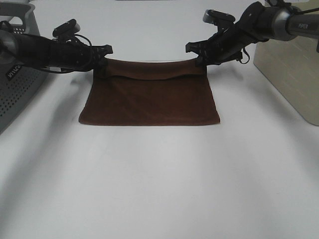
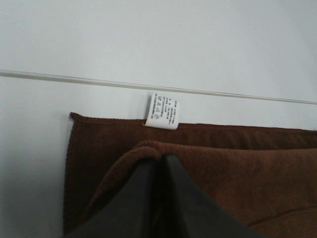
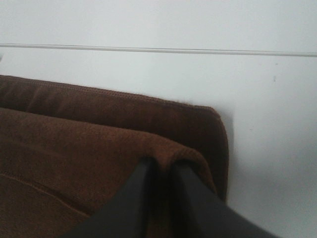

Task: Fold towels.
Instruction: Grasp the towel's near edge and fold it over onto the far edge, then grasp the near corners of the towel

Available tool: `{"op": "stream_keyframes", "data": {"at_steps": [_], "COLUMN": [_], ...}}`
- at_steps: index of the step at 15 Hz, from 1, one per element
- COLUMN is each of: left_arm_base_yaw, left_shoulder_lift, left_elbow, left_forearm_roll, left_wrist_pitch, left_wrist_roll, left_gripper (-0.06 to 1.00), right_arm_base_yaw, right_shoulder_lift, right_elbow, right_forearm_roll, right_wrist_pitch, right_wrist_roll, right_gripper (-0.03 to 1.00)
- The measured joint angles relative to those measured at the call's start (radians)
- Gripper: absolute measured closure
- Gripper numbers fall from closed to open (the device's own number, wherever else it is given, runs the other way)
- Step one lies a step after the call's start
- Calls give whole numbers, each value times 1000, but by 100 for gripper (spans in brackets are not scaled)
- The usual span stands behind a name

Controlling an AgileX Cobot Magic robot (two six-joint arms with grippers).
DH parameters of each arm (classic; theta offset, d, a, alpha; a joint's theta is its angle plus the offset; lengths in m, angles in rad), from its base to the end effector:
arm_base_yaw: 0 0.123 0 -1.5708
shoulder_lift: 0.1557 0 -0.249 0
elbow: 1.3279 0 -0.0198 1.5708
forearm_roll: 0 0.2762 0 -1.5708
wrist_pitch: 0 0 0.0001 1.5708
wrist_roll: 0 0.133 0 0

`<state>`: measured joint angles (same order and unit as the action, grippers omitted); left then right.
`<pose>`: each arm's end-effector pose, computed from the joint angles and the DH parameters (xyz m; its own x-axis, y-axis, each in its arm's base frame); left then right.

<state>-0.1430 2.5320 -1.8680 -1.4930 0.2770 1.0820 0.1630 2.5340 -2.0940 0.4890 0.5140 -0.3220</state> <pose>0.5607 -0.1175 0.0260 -0.6550 -0.2913 -0.6972 0.1091 0.8766 -0.4688 0.5660 0.1243 0.0606 -0.7488 -0.0130 -0.6627 -0.2320 0.9417 0.2436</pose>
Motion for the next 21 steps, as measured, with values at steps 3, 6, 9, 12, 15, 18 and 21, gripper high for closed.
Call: {"op": "stream_keyframes", "data": {"at_steps": [3,6,9,12,15,18,21], "left_arm_base_yaw": [0,4,21,48,48,48,48], "left_shoulder_lift": [0,-25,-65,-112,-154,-239,-296], "left_elbow": [-16,-16,-17,-17,-17,8,167], "left_forearm_roll": [0,56,186,552,719,885,921], "left_wrist_pitch": [33,73,167,368,427,511,518], "left_wrist_roll": [32,-13,-127,-475,-646,-861,-941], "left_gripper": [47,12,11,10,10,10,10], "right_arm_base_yaw": [0,0,0,0,0,0,0], "right_shoulder_lift": [2,-41,-88,-150,-180,-228,-286], "right_elbow": [-2,-2,-2,-2,-2,29,241], "right_forearm_roll": [1,-7,-16,-44,-46,-47,-48], "right_wrist_pitch": [-8,155,275,453,532,612,566], "right_wrist_roll": [-2,-2,-1,100,135,165,173], "right_gripper": [40,24,23,23,23,23,23]}}
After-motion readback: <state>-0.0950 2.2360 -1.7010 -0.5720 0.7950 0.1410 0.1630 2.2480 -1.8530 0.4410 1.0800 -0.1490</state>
